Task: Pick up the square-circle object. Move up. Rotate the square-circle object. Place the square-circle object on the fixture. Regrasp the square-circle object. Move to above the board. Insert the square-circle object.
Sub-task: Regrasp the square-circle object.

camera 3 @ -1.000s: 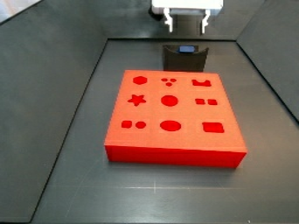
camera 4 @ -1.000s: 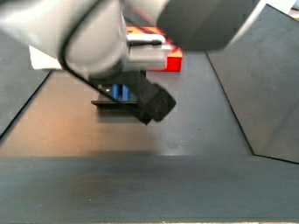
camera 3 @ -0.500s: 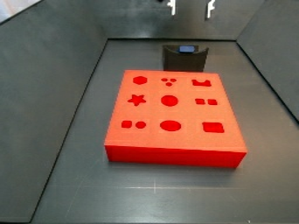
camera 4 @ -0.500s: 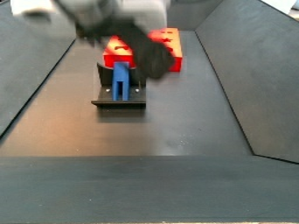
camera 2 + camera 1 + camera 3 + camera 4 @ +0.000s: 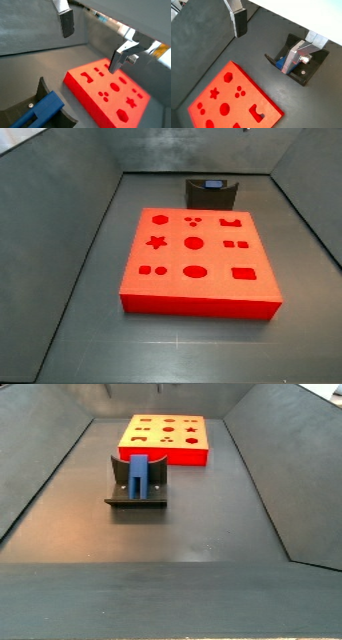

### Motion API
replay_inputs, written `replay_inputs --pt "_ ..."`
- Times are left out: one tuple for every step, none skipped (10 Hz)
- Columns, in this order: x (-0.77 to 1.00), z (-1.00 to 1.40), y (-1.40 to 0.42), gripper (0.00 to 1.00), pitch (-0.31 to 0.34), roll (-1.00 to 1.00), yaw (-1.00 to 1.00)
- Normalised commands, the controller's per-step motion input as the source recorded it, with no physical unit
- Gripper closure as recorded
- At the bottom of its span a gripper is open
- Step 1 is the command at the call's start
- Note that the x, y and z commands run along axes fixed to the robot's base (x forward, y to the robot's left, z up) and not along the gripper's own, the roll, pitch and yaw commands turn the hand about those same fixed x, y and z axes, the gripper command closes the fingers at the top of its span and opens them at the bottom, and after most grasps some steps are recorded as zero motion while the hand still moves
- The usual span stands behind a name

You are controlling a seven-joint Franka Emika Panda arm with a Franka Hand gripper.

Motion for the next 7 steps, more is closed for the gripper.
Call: replay_inputs --pt "-0.03 0.04 -0.1 0.0 0.024 1.0 0.01" --pt "-0.03 0.04 -0.02 0.0 0.021 1.0 0.01" --pt "-0.03 0.02 -0.03 0.0 0.019 1.0 0.02" --pt "-0.04 0.02 -0.04 0.0 0.01 1.0 0.02" --pt "-0.04 0.01 -0.03 0.0 0.006 1.0 0.02" --pt "-0.04 0.0 -0.03 0.0 -0.001 1.0 0.02" --pt "-0.04 0.01 -0.02 0.0 -0.006 1.0 0.02"
